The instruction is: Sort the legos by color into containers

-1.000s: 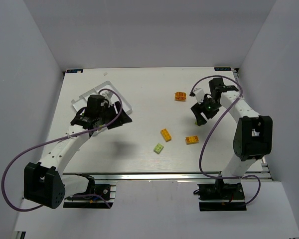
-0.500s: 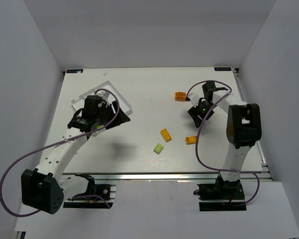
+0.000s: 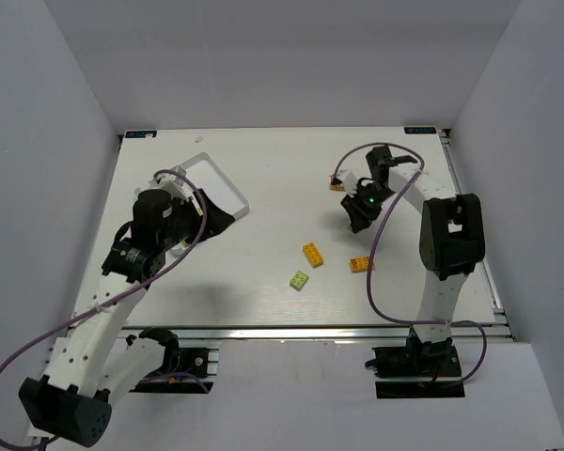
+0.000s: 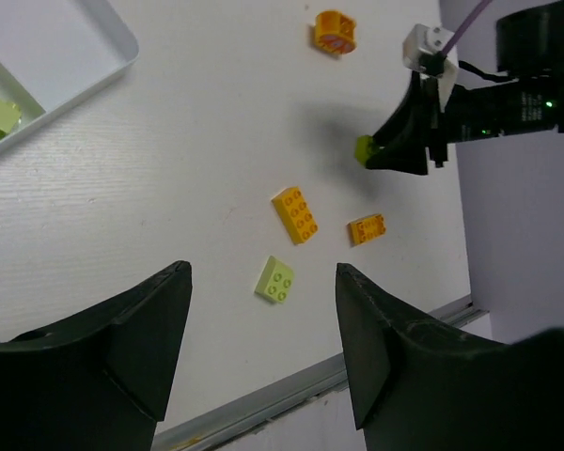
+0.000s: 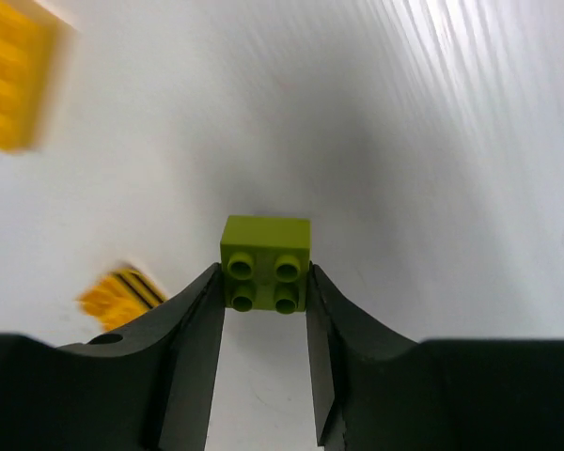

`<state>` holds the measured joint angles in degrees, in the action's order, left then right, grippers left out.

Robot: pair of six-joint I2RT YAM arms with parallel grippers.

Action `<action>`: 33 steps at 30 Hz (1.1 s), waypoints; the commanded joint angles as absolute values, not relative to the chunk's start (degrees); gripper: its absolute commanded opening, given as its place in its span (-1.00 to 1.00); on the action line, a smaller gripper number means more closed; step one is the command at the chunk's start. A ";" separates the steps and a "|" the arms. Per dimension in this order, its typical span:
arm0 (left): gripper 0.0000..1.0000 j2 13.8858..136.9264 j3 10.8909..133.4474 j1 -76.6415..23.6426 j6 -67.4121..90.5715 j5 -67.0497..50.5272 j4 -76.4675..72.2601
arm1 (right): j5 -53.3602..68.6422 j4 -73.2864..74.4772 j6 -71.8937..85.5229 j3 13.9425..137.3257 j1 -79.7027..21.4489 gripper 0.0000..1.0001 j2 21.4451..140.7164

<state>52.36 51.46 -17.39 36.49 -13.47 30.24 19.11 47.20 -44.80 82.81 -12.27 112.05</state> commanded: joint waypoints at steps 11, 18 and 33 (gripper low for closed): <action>0.49 33.58 53.08 -17.58 39.72 -6.24 28.03 | 56.88 36.35 -38.82 113.82 -41.18 -1.00 124.27; 0.50 32.35 57.21 -17.05 41.13 -3.87 30.67 | 40.91 6.26 -17.09 121.10 -49.74 -1.00 134.72; 0.50 30.76 58.00 -17.05 45.18 -4.22 34.01 | 20.22 -16.69 -8.26 127.35 -57.48 -1.00 147.12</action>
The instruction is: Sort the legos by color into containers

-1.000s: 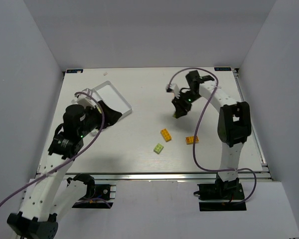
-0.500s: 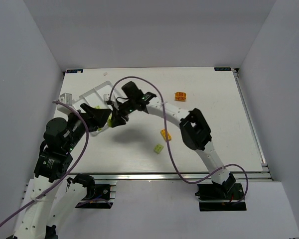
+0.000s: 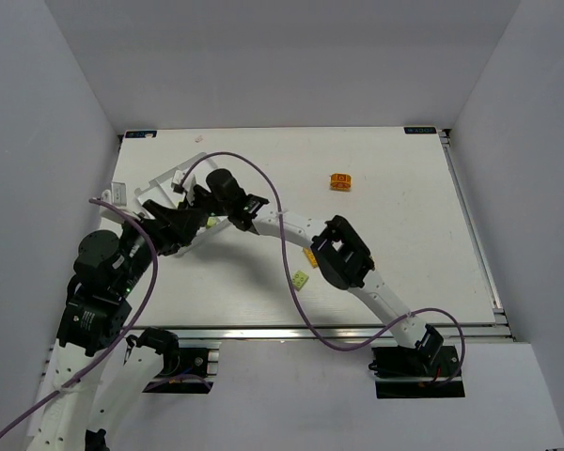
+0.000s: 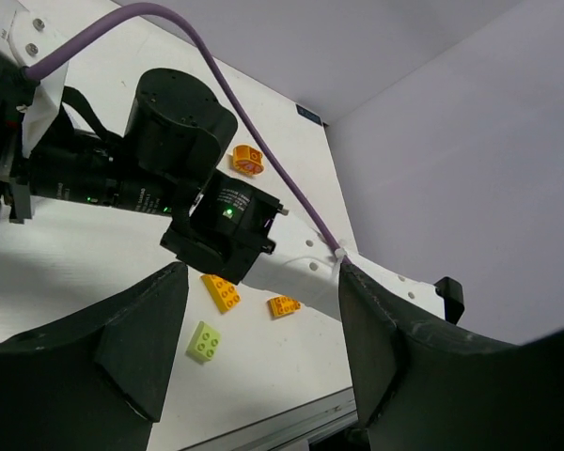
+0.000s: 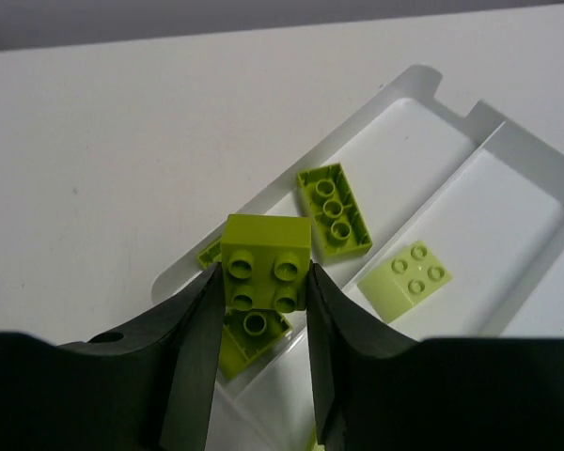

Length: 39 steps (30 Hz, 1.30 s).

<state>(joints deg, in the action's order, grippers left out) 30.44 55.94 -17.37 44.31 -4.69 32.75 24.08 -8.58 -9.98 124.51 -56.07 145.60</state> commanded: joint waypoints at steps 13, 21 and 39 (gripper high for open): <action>0.50 30.68 62.40 -17.05 45.00 -3.43 39.46 | 15.21 -21.27 -12.92 129.11 -59.15 0.29 151.09; 0.50 31.99 60.65 -17.05 44.56 -6.85 35.78 | 14.59 -20.57 -11.17 125.52 -57.31 0.40 143.72; 0.16 70.80 59.04 -24.86 36.23 -28.31 32.76 | 45.69 42.20 -23.17 100.21 -18.29 0.51 105.13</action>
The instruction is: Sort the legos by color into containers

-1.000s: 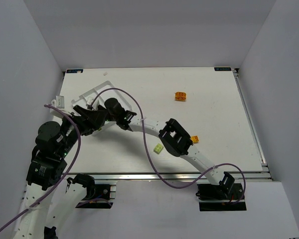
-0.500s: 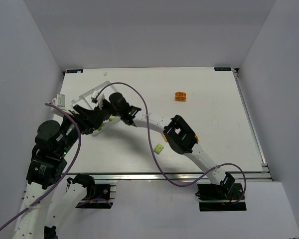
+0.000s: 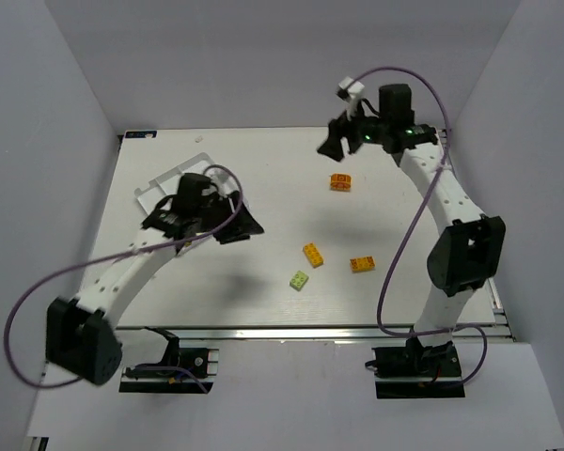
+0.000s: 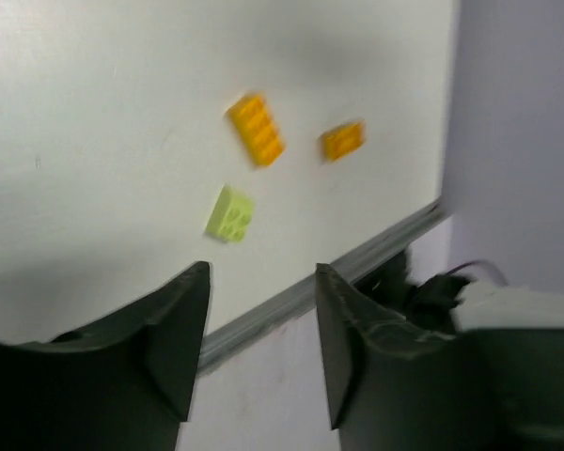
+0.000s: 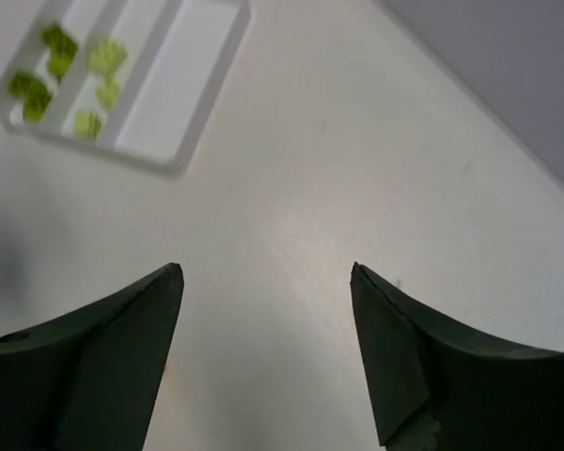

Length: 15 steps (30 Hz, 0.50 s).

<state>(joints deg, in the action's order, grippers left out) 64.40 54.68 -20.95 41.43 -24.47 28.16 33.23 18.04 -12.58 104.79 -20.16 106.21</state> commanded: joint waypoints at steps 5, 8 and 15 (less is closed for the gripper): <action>0.35 90.24 68.19 -34.35 27.61 -19.28 41.74 | 49.83 47.56 -38.40 83.26 -11.17 0.78 94.69; 0.40 95.95 73.03 -38.75 25.75 -15.48 44.03 | 49.75 41.68 -36.48 73.76 -10.28 0.78 88.71; 0.55 105.71 80.94 -47.36 21.98 -11.17 47.28 | 47.81 35.34 -30.60 67.94 -8.18 0.78 85.96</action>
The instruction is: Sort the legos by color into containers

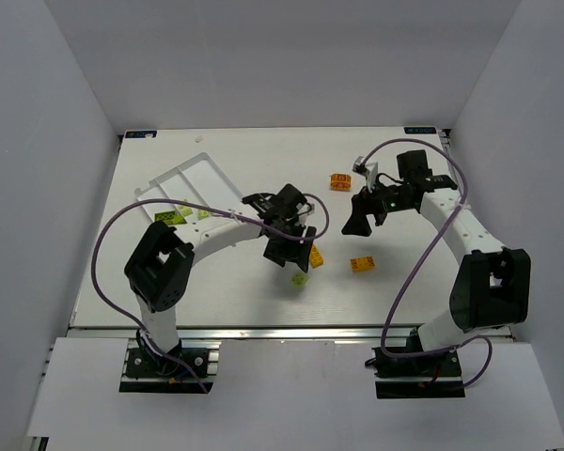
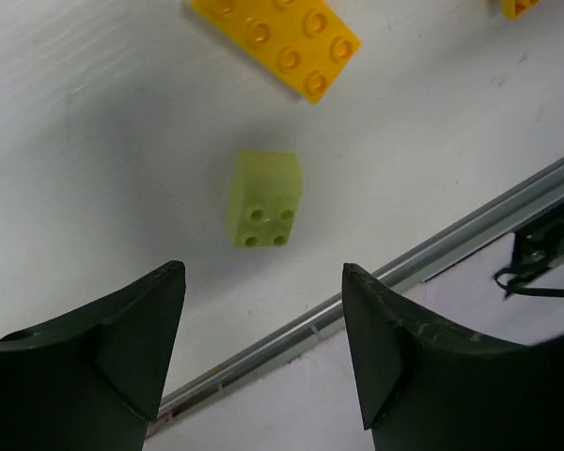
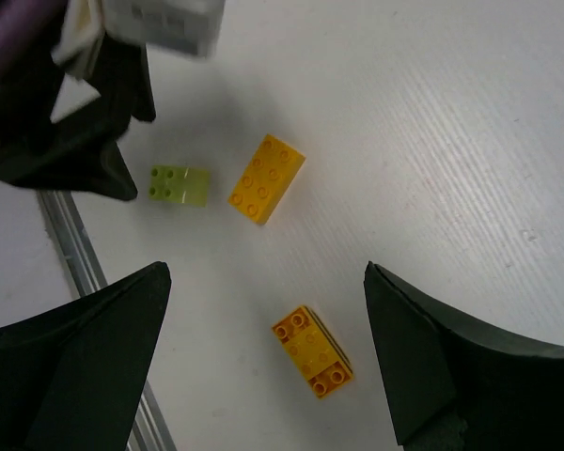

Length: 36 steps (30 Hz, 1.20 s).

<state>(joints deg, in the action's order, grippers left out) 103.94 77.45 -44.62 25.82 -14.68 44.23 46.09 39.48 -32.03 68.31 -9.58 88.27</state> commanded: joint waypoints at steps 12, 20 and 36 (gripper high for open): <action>0.55 112.32 82.97 -53.96 19.07 -0.88 46.23 | 47.55 36.30 -30.67 69.17 -5.72 0.76 87.19; 0.23 116.28 85.96 -55.11 20.92 9.14 48.43 | 48.08 37.53 -31.11 69.87 -5.01 0.75 87.45; -1.00 96.51 80.78 -35.47 27.69 15.91 47.11 | 41.22 31.91 -31.91 61.79 -5.80 0.50 82.79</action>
